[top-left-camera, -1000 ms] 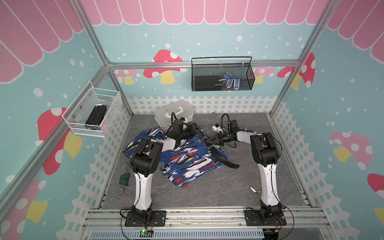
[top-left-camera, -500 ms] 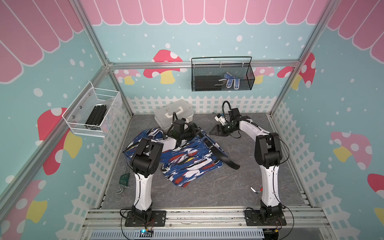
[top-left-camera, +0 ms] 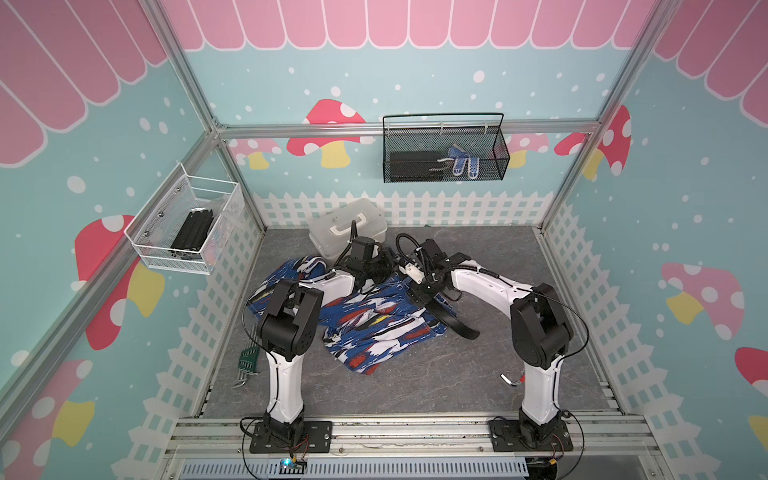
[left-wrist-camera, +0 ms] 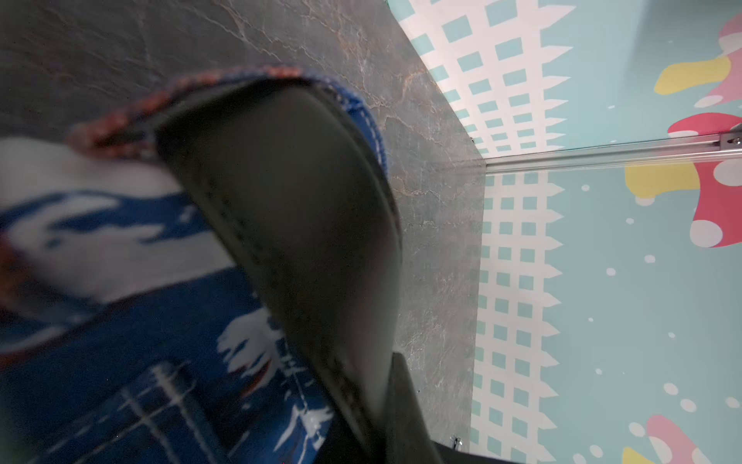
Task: Remove the belt from the trousers
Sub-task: Adjust the trousers at the center of the board.
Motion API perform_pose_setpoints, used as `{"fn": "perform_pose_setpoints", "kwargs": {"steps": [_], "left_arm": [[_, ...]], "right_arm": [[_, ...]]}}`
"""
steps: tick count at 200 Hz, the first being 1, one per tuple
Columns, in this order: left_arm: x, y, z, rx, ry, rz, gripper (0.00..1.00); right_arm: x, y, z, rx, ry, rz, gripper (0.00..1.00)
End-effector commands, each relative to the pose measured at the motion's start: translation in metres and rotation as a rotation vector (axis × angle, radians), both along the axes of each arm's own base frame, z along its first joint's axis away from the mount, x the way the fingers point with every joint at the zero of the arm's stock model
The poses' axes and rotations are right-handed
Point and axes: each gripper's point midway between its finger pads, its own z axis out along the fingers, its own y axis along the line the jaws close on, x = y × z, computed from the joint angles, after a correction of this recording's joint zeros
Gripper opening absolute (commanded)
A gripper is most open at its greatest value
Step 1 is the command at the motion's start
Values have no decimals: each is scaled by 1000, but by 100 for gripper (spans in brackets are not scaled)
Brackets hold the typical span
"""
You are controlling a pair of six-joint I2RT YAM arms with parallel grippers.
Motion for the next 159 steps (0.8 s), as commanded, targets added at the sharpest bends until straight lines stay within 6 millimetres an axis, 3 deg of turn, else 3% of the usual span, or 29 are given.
{"fn": "perform_pose_setpoints", "kwargs": {"steps": [1,21,38,44,65,82,94,115,147,159], "left_arm": [[-3,-3,17,-1,-8,-11,0],[-4,-3,15,-5,-2,-12,0],[-4,-2,14,-8,1,-10,0],[-4,-2,14,-10,3,-7,0],[-2,3,14,-1,19,21,0],[0,12,14,40,53,65,0],[-1,23,15,124,86,98,0],[5,45,34,272,117,174,0],[17,77,96,454,102,311,0],[19,84,116,509,83,335,0]], "right_arm": [[19,-13,10,-66,-115,-22,80],[24,-11,16,-58,-145,-25,80],[28,-7,19,-43,-158,-20,75],[29,-5,19,-39,-157,-17,66],[29,2,20,-10,-143,-12,22],[27,7,22,31,-126,-14,8],[25,10,26,70,-115,-28,3],[22,20,40,210,-52,-76,0],[22,45,76,549,176,-214,0],[20,53,79,620,270,-283,0]]}}
